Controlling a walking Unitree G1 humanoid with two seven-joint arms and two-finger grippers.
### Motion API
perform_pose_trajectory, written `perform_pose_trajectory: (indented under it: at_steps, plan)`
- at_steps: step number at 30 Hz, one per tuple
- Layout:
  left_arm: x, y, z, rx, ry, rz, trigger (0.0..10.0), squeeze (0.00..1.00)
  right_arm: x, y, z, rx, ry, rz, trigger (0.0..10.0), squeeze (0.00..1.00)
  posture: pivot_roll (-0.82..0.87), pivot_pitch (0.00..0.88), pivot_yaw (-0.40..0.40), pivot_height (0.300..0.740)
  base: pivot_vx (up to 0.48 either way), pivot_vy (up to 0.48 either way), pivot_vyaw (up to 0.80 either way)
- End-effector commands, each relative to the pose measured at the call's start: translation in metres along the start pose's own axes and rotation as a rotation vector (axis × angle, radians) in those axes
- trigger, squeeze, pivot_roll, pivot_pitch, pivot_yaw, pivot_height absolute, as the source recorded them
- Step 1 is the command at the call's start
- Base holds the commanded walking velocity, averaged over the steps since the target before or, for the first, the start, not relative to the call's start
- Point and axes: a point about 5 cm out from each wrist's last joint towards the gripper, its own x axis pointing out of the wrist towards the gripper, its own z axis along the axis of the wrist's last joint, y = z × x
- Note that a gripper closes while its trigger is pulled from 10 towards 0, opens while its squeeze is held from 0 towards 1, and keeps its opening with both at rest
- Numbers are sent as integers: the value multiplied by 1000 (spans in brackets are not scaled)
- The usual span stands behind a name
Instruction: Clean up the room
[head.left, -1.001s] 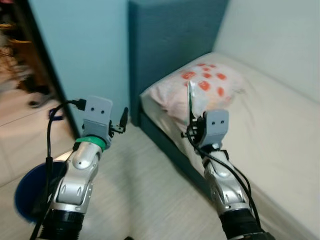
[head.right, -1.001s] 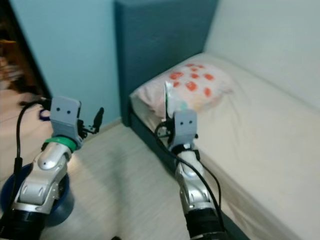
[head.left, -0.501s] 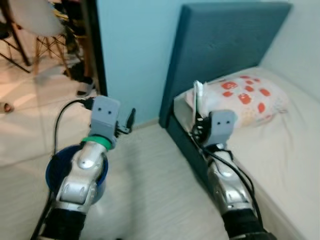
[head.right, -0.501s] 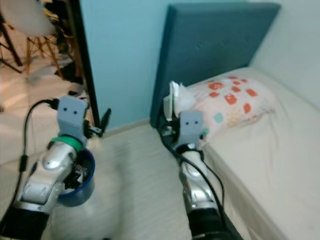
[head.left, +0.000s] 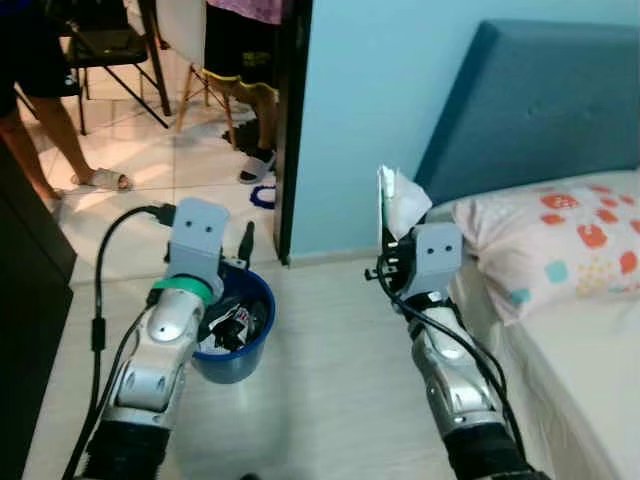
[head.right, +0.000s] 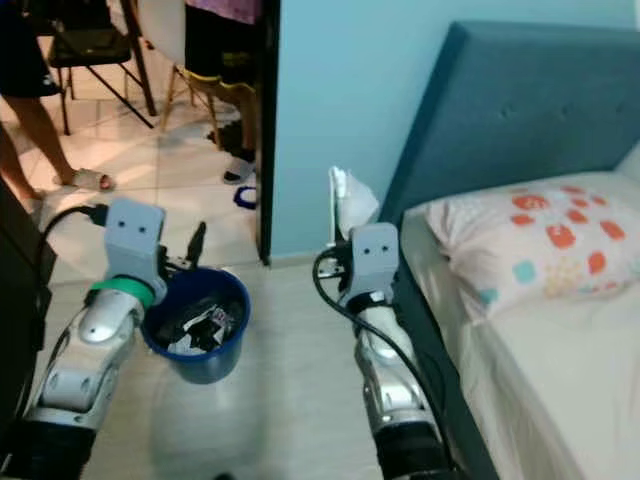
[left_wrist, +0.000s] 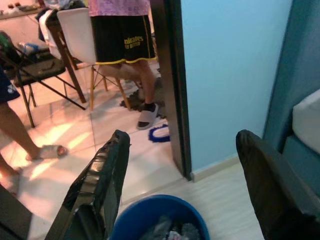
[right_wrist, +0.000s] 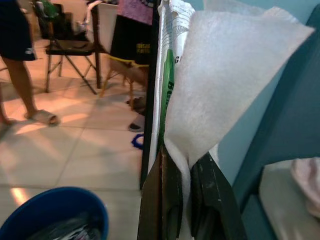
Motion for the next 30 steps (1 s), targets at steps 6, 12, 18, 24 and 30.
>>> perform_pose_trajectory:
  at_steps: [6, 12, 18, 24, 30]
  plan:
    - [-1, 3, -8, -6, 37, 13, 10000, 0, -3, 1, -4, 8, 16, -2, 10000, 0, 24, 43, -18, 740, 0, 0, 788]
    - [-1, 1, -11, -11, 46, 12, 10000, 0, -3, 0, -4, 7, 15, -5, 10000, 0, 21, 42, -15, 740, 0, 0, 788]
    - [0, 2, -11, -12, 47, 13, 10000, 0, -3, 0, -4, 7, 15, -5, 10000, 0, 20, 37, -14, 740, 0, 0, 788]
    - [2, 1, -12, -24, 42, 17, 10000, 0, -3, 0, -3, 25, 3, -13, 10000, 0, 18, 32, -10, 740, 42, 0, 655]
    - [5, -1, -12, -40, 42, 18, 10000, 0, -4, -2, -2, 44, -7, -28, 10000, 0, 9, 34, -7, 740, 379, 161, 0]
